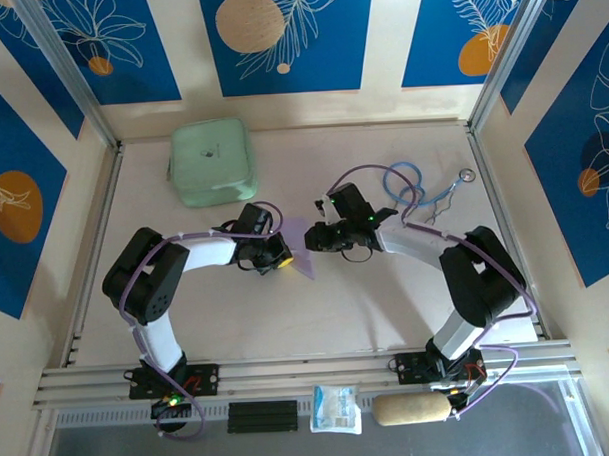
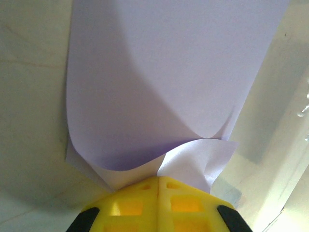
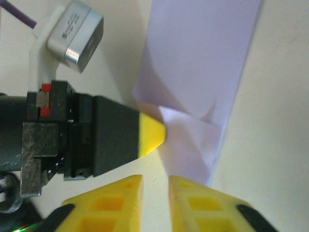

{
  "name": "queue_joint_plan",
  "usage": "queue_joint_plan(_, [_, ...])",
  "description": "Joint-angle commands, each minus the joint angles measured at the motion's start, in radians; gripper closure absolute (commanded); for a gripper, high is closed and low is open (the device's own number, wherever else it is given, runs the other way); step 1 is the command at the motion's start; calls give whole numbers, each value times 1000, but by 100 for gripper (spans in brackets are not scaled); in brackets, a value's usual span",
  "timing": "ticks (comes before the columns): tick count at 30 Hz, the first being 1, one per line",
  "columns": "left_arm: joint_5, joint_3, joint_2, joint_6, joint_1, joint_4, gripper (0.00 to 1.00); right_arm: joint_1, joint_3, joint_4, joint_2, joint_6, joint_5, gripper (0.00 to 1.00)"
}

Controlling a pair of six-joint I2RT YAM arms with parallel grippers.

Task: Fold a paper plane with a square sheet of paper (pick it up from the middle)
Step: Third fold the triangle at the center of the table.

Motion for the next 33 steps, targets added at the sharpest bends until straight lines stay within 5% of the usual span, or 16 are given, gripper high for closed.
queue_joint_plan(1, [-56, -33, 33, -12, -8, -77, 96, 15, 25, -52, 55, 15, -134, 85])
queue_joint_plan(12, [-47, -31, 42, -10, -7, -77, 96, 59, 83, -63, 195, 40, -136, 95])
queue_joint_plan(33, [-50, -39, 52, -14, -7, -87, 96, 50, 125, -154, 270, 27, -66, 96])
